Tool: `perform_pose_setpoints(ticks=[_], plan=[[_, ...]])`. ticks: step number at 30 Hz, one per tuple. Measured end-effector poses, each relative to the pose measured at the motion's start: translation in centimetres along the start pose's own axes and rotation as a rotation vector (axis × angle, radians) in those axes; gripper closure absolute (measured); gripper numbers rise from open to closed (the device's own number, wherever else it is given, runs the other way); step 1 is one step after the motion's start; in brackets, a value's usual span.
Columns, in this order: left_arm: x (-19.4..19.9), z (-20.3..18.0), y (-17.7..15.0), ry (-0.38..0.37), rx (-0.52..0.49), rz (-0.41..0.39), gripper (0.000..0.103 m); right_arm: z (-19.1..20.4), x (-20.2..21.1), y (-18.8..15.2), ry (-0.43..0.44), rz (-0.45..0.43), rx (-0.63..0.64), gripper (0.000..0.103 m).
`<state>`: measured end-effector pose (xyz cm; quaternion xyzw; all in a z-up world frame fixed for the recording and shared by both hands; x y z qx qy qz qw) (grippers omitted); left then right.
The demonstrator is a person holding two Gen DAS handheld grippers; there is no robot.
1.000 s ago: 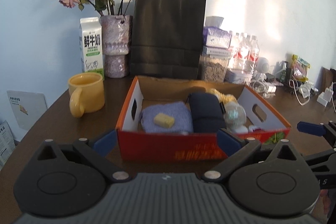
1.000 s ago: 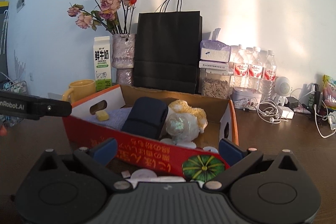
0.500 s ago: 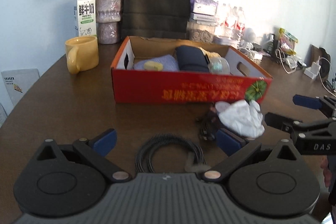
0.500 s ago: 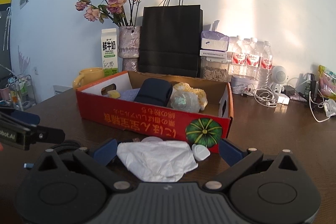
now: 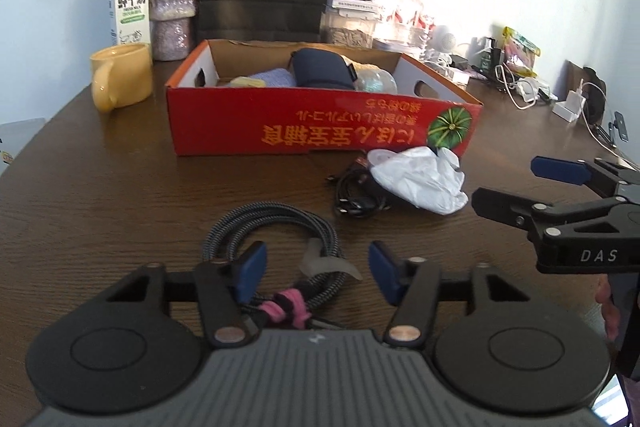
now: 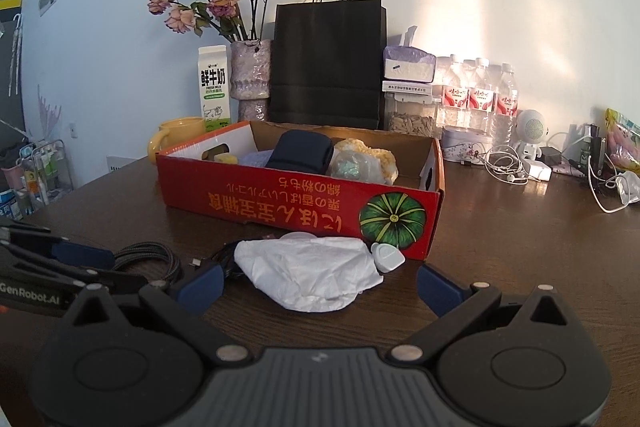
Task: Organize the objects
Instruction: 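Withdraw both grippers from the box toward the white plastic bag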
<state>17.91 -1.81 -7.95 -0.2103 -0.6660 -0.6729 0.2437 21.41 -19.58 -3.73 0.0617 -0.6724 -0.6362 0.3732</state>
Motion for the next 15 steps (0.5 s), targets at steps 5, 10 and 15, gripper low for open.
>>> perform_pose_setpoints(ticks=[5, 10, 15], plan=[[-0.22, 0.19, -0.31, -0.010, 0.023, 0.015, 0.057, 0.10, -0.20, -0.35, 0.008, 0.007, -0.003, 0.000], [-0.44, 0.33, -0.25, -0.041, 0.056, 0.027, 0.075, 0.08, -0.49, -0.61, 0.013, 0.014, -0.004, 0.000], [-0.52, 0.67, -0.28, -0.049, 0.095, 0.037, 0.083, -0.03, -0.73, -0.71, 0.011, 0.020, -0.007, 0.000]])
Point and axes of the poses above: each gripper's, at about its wrist camera, not at the fingertips, and x roughly against the way its jaws point, z to its left, y to its top, the point moved 8 cm from there along -x, roughly the way its jaws point, and after that the axes turned 12 degrees about y, right-handed, at the moved point
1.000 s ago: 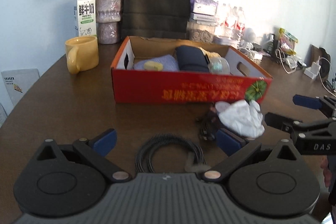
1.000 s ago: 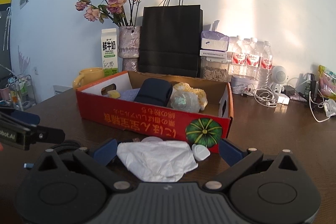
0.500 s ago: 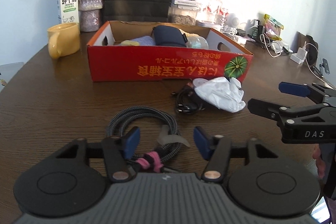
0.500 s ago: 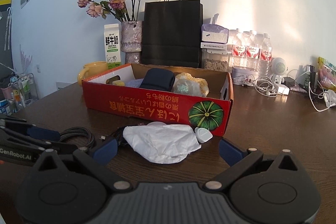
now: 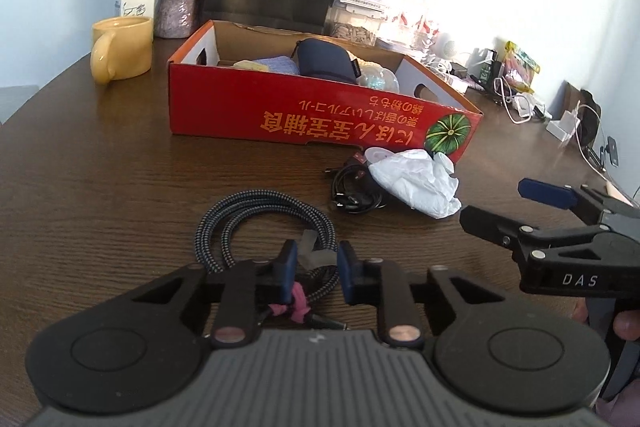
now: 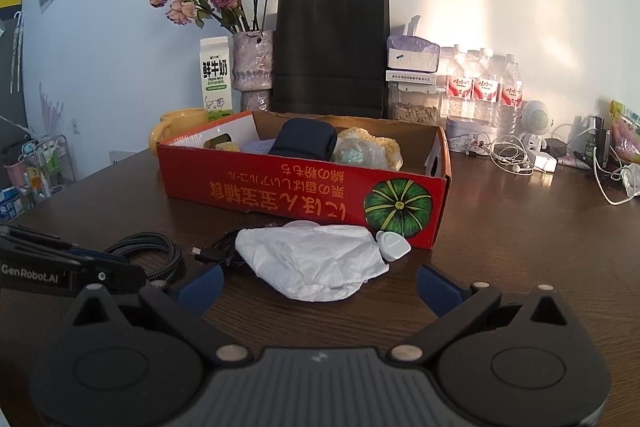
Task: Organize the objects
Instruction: 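Withdraw both grippers from the box toward the white plastic bag, then grasp the white plastic bag with the right gripper while left grasps the cable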
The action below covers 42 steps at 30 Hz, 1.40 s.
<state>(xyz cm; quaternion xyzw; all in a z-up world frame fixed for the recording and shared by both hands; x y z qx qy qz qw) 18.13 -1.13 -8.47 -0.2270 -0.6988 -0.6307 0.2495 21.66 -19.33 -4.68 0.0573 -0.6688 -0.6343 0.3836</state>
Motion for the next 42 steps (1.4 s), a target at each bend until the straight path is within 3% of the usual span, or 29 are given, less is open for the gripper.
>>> perform_pose_setpoints(ticks=[12, 28, 37, 42], plan=[[0.4, 0.3, 0.3, -0.033, 0.032, -0.022, 0.097, -0.1, -0.4, -0.2, -0.005, 0.012, -0.001, 0.000], [3.2, 1.9, 3.7, -0.035, 0.085, -0.151, 0.098, 0.2, -1.0, -0.3, -0.005, 0.034, 0.001, 0.000], [3.5, 2.4, 4.8, -0.037, 0.089, -0.179, 0.098, 0.0, -3.0, 1.1, 0.001, 0.083, 0.053, 0.000], [3.2, 2.6, 4.9, -0.038, 0.093, -0.175, 0.098, -0.7, -5.3, 1.5, 0.078, 0.164, 0.040, 0.000]])
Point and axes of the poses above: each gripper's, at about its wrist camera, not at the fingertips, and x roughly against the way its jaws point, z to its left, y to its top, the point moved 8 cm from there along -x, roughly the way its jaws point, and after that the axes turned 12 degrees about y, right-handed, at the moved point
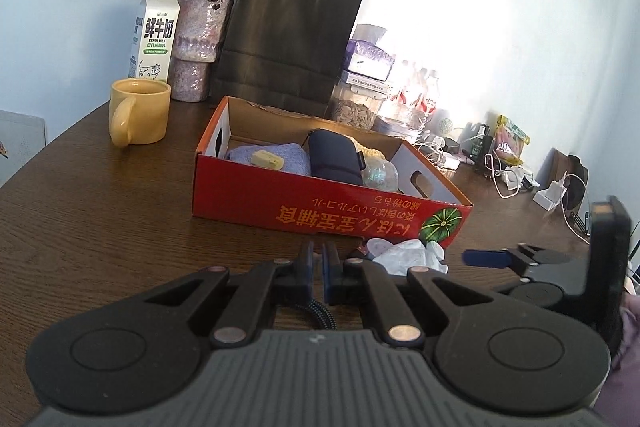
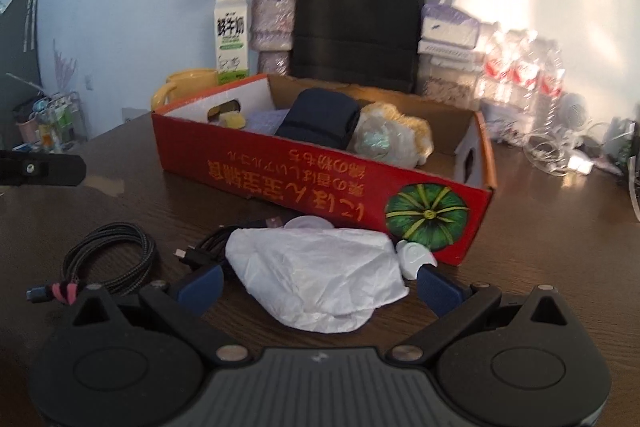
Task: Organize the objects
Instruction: 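Grasp the white plastic bag with the right gripper while left grasps the cable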
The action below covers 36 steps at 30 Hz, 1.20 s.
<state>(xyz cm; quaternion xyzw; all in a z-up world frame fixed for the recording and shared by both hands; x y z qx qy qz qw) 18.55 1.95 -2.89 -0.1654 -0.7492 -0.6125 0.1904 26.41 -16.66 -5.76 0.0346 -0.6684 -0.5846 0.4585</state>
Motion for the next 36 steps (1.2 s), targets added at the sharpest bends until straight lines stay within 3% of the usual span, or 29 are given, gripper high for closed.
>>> perform_pose_setpoints(ticks=[8, 12, 27, 30, 36], plan=[[-0.5, 0.7, 0.0, 0.010, 0.011, 0.006, 0.098, -2.1, -3.6, 0.1, 0.081, 0.101, -0.042, 0.000], [-0.6, 1.2, 0.1, 0.017, 0.014, 0.007, 0.098, -2.2, -3.8, -0.2, 0.075, 0.066, -0.029, 0.000], [-0.4, 1.1, -0.1, 0.012, 0.019, 0.009, 0.098, -2.1, -3.7, -0.3, 0.060, 0.073, -0.024, 0.000], [-0.3, 1.2, -0.1, 0.016, 0.023, 0.007, 0.098, -2.1, -3.4, -0.2, 0.057, 0.056, -0.042, 0.005], [0.0, 1.1, -0.1, 0.015, 0.024, 0.003, 0.098, -1.8, -2.5, -0.3, 0.055, 0.024, -0.056, 0.024]])
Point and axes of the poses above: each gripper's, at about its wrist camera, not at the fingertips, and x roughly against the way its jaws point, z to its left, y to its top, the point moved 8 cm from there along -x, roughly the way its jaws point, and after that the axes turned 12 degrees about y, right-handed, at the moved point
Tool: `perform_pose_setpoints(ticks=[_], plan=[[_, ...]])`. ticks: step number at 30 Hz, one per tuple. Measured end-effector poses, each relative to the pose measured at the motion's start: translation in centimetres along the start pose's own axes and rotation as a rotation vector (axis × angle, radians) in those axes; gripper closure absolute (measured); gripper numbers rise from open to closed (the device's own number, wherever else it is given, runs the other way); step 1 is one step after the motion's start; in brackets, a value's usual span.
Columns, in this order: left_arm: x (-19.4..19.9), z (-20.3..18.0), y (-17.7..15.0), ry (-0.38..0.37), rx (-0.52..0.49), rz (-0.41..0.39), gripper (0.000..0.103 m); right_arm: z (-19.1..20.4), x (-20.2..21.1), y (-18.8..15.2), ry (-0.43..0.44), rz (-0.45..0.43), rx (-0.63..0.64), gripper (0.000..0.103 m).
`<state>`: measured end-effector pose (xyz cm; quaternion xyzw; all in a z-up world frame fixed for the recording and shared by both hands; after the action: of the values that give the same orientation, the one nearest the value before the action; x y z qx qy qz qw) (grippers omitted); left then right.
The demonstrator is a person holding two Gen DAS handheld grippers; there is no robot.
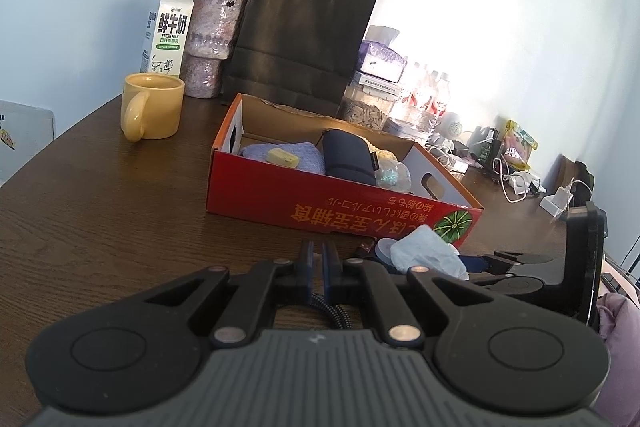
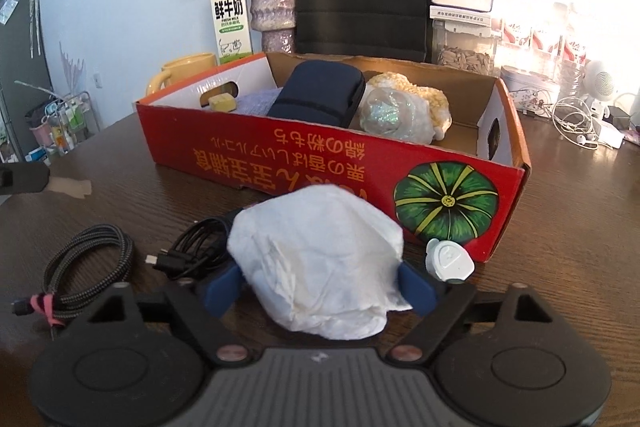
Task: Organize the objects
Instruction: 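Grasp the white plastic bag with the right gripper while left grasps the cable, then carry the white bag and cable over the box and lower them in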
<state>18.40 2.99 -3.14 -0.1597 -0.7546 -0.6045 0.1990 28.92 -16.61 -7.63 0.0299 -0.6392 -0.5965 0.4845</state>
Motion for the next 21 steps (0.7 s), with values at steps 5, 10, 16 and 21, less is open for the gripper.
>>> perform_pose_setpoints(ticks=[5, 10, 16, 21], plan=[[0.1, -0.1, 0.0, -0.003, -0.002, -0.002, 0.098, 0.6, 1.3, -0.1, -0.033, -0.050, 0.016, 0.028], [0.2, -0.4, 0.2, -0.013, -0.004, -0.005, 0.098, 1.6, 2.6, -0.3, -0.070, -0.097, 0.047, 0.029], [0.0, -1.1, 0.9, -0.031, -0.017, -0.018, 0.098, 2.6, 4.0, 0.0, -0.084, -0.146, 0.056, 0.029], [-0.4, -2.1, 1.9, -0.047, -0.029, -0.038, 0.098, 3.2, 4.9, 0.8, -0.093, -0.185, 0.057, 0.029]])
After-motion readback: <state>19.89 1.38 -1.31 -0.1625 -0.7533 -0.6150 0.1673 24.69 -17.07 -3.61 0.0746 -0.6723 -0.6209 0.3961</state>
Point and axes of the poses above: each gripper's, at about its wrist camera, not at the fingertips, and x roughly against the way its jaws point, z to its left, y to its top, the point moved 8 cm from there along -x, roughly the way its jaws point, and after that the axes turned 12 degrees about y, right-handed, at the moved point
